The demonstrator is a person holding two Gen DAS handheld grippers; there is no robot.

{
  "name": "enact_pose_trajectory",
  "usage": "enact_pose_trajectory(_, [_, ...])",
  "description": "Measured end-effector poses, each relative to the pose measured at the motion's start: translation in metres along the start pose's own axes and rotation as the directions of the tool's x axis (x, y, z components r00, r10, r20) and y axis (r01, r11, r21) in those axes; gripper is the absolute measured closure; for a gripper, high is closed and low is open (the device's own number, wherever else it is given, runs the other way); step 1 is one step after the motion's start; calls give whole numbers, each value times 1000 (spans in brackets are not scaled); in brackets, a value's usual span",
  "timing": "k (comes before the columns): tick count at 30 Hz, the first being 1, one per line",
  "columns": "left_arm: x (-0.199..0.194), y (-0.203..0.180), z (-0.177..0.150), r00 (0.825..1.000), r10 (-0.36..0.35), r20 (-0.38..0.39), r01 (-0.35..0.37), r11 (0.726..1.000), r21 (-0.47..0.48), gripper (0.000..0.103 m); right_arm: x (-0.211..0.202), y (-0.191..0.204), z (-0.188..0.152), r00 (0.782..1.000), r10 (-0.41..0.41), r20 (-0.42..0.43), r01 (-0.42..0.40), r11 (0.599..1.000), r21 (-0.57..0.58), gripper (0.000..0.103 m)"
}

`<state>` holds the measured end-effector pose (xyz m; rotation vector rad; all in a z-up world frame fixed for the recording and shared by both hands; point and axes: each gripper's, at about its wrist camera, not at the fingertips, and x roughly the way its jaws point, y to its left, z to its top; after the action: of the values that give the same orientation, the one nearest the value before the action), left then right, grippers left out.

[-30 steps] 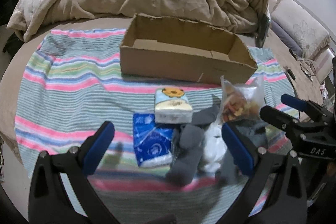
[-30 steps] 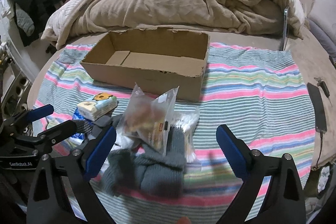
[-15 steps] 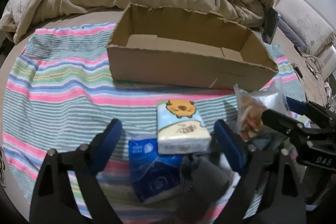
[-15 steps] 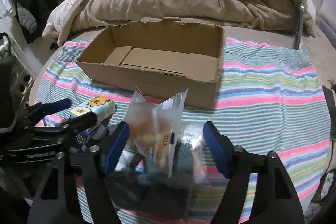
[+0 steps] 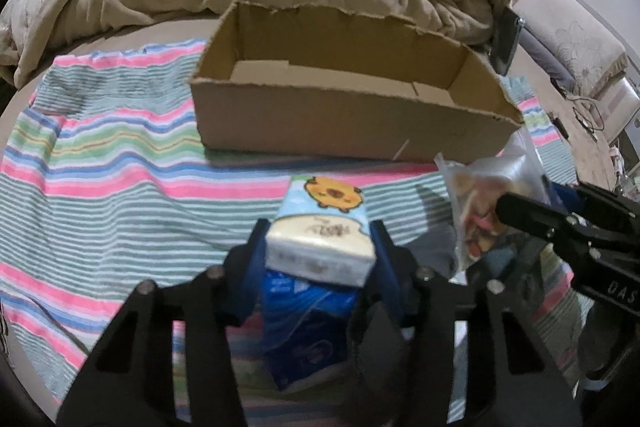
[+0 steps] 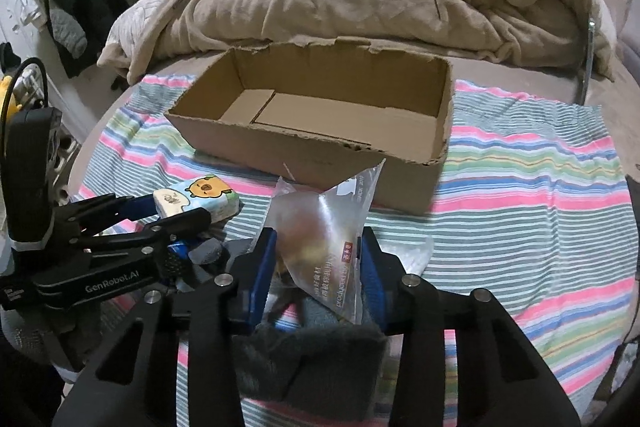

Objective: Organize objects
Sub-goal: 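Grasp the white cartoon tissue pack with the left gripper while the right gripper grasps the clear snack bag, then carry the tissue pack into the box with the left gripper while the right gripper drops the snack bag in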

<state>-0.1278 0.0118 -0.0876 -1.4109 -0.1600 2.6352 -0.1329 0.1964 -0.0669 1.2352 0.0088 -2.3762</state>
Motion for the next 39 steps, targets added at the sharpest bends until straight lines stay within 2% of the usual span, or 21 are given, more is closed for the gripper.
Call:
enact_pose_trajectory(13, [-39, -6, 3, 995, -51, 86, 51, 999, 2, 55, -46, 0, 12, 995, -8, 103, 9, 1000, -11, 60])
enact_pose_trajectory(22, [-66, -17, 32, 982, -71, 175, 63, 997, 47, 55, -58, -16, 41, 985, -16, 169, 17, 1000, -8, 60])
enact_pose_trajectory(33, [-55, -13, 78, 963, -61, 262, 46, 997, 64, 55, -40, -40, 75, 979, -32, 202, 30, 999, 13, 60])
enact_pose_trajectory(39, [-30, 1, 90, 968, -16, 251, 4, 999, 50, 55, -18, -48, 82, 984, -36, 175, 34, 999, 16, 60])
